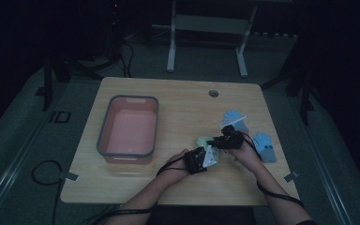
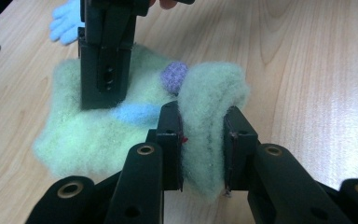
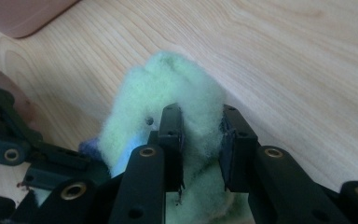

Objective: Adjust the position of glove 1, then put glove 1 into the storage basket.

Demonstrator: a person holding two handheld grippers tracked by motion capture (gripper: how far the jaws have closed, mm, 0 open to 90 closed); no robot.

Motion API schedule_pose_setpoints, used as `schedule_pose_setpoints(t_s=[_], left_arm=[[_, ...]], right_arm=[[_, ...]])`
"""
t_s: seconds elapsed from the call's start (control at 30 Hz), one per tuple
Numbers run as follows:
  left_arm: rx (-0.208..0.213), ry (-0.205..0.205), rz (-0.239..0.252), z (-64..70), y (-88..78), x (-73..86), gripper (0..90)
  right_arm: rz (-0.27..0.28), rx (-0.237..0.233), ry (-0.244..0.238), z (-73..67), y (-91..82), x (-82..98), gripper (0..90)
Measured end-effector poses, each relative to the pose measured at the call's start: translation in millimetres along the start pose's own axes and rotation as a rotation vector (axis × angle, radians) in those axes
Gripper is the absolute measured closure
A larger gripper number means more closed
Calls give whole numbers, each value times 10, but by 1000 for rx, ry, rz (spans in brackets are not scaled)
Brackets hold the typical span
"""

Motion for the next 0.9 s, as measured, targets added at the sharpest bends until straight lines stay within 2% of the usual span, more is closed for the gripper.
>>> schedule_pose_setpoints(t_s=[0.27, 0.43, 0.47, 0.67, 0.9], left_arm=[[-9, 13, 19, -126, -278, -119, 738], [-12, 28, 8, -188, -398, -146, 742], [-17, 41, 2, -228, -462, -166, 742], [-39, 62, -12, -360, -639, -221, 743], [-61, 61, -20, -510, -802, -233, 747]], right_arm=[[47, -2, -14, -131, -150, -199, 734], [58, 1, -27, -199, -181, -301, 734], [61, 2, -32, -215, -191, -330, 734], [80, 10, -60, -319, -251, -570, 734], [98, 15, -87, -406, -254, -827, 734]])
Point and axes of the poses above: each handheld gripper's, and its own axes: y roughly forward along the jaws, x roughly out of its underside, z roughly to its right, the point moved 7 cm from there along y, roughly forward along the jaws, and after that the axes turned 1 degree about z, right-handed, at the moved point
